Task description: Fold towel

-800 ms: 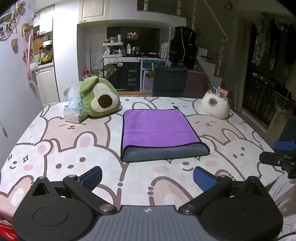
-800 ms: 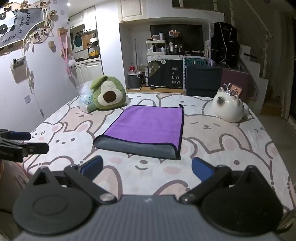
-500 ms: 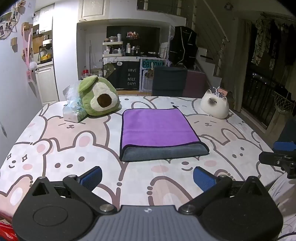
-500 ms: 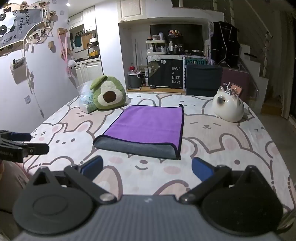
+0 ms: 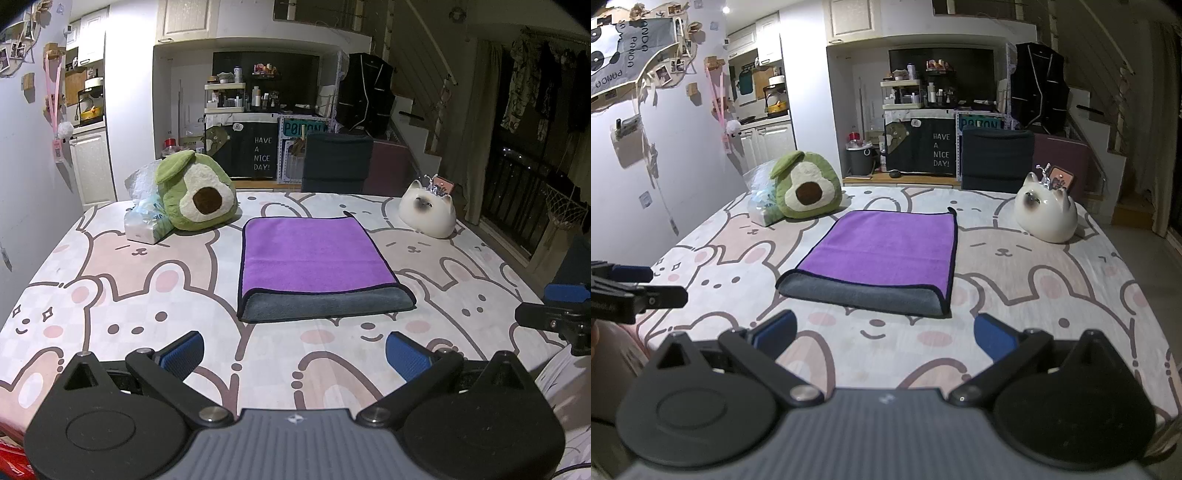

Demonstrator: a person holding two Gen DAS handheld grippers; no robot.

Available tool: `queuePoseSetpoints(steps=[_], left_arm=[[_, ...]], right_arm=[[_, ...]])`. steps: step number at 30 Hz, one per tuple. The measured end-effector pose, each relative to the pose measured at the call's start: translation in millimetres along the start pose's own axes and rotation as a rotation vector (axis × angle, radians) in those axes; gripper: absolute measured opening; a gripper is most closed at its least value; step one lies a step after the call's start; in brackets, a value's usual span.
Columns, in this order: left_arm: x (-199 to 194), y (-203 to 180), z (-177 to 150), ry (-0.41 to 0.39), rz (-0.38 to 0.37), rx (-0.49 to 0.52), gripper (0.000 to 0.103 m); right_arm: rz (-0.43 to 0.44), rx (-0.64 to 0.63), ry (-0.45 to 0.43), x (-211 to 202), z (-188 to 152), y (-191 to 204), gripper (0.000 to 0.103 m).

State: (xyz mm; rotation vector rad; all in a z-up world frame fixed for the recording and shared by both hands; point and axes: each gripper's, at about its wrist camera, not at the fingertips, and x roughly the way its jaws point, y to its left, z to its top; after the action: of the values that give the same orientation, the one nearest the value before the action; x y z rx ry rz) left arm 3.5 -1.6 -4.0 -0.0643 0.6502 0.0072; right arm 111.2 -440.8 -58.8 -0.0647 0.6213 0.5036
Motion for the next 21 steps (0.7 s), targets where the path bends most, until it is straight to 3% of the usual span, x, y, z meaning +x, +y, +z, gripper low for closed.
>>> queuePoseSetpoints(steps=[21], left_arm=[[0.5,1.1,-0.1,0.0,-0.003,-0.003,0.103]], right_arm=[[0.002,0.001,0.001,-0.9,0.3,-0.5,0.103]])
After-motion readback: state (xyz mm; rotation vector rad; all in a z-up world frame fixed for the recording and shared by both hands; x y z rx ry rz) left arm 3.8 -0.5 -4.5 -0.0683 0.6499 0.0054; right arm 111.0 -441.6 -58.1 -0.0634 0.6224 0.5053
